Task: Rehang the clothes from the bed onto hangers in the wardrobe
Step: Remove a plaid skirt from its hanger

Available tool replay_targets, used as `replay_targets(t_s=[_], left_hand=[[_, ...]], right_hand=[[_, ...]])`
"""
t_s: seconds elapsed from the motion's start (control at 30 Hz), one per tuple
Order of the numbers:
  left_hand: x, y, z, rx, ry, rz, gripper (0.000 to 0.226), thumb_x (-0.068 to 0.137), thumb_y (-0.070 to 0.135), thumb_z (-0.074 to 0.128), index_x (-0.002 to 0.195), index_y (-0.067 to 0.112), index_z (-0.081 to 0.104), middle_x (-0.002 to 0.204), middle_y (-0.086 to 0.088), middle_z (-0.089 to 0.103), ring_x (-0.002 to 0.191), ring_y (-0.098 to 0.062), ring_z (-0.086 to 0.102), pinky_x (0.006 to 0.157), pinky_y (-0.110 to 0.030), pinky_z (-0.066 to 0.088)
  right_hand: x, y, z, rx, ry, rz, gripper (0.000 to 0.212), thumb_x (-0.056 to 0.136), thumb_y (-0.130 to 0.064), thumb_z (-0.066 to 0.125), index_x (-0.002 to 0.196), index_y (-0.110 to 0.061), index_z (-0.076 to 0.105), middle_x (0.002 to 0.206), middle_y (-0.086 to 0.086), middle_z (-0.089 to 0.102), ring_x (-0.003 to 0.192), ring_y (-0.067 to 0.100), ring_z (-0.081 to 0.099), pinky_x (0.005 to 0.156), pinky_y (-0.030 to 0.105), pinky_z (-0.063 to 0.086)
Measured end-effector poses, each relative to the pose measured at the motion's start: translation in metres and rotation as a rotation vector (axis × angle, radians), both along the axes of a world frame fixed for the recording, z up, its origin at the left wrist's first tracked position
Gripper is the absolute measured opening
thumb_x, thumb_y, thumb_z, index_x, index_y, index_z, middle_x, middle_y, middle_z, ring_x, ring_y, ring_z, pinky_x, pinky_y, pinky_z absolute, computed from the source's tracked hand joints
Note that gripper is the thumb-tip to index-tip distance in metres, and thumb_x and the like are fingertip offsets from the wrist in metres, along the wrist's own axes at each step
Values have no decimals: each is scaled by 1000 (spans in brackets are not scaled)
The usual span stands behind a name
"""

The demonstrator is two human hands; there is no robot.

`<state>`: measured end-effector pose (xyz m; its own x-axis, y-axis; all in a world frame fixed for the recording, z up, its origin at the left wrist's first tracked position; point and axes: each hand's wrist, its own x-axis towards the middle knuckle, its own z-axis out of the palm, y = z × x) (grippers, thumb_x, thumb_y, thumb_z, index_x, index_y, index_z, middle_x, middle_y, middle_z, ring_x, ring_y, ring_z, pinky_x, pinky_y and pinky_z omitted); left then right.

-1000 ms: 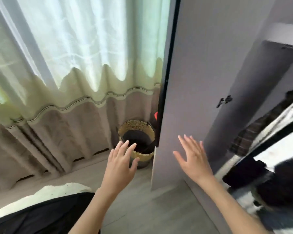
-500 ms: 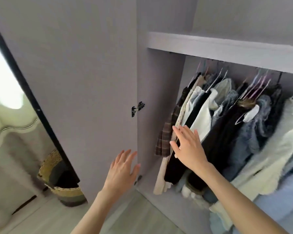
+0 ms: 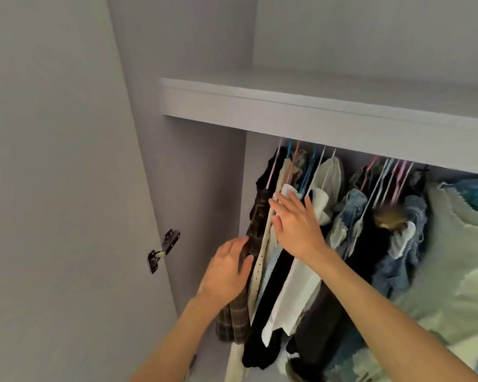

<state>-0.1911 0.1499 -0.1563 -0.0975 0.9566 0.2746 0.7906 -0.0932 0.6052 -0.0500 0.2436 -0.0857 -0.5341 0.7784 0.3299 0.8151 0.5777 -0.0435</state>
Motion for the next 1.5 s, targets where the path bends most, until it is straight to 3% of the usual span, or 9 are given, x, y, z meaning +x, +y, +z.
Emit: replay_targets(t_s=[0.13,0.3,0.43,0.67,0.83,0.93,1.2,1.37,1.5], left_hand=[[10,39,7,36,-62,-16,50,97,29,44,142,14,31,141,-4,41,129,-17,38,103,-20,28],[4,65,4,57,-35,8,50,96,24,48,142,17,32,138,0,42,125,-14,41,95,-12,28],[-4,80,8,39,-38,32,56,95,27,48,145,17,24,145,1,31,132,-14,32,102,-18,26],[16,139,31,16,42,93,59,92,25,54,143,9,27,141,-11,36,127,-27,38,103,-40,38],[28,162,36,45,-165,84,24,95,10,48,117,1,49,91,-12,60,74,-22,60,60,-13,41],[33,157,37,107,-291,134,21,96,6,44,116,2,50,60,2,47,37,-5,44,37,-12,30],[15,141,55,212,-298,184,18,95,6,46,111,5,55,57,-13,50,33,-8,36,34,-15,24],[17,111,60,273,-260,170,13,95,8,47,101,19,50,88,-29,63,40,-14,35,39,-26,29],[27,75,45,267,-239,166,13,95,8,47,106,13,52,78,-26,62,38,-11,33,39,-18,27]], right_hand=[[-8,32,-1,1,-112,7,45,101,-30,27,144,-19,33,154,-2,23,144,19,9,116,47,-3],[18,53,-30,129,-122,54,46,95,-34,26,114,-19,66,136,6,52,120,29,53,108,50,28],[36,57,-35,137,-112,82,57,100,-37,13,117,-18,64,139,7,49,123,27,50,108,45,23],[44,66,-45,157,-51,125,42,96,-35,31,115,-17,64,140,6,48,126,26,48,108,45,25],[51,69,-49,169,-37,130,42,97,-32,30,118,-16,62,140,6,47,128,25,46,108,45,25],[54,70,-50,183,-35,123,42,96,-32,31,122,-16,61,141,6,47,129,25,45,109,45,25],[59,71,-50,130,-13,161,44,94,-32,32,125,-16,59,140,6,47,129,25,45,110,43,22],[42,64,-23,-190,422,190,43,99,-28,36,139,-15,41,149,5,33,140,15,26,113,18,-1],[17,57,9,-562,715,194,45,99,-28,40,142,-15,34,141,-1,43,132,12,36,104,19,24]])
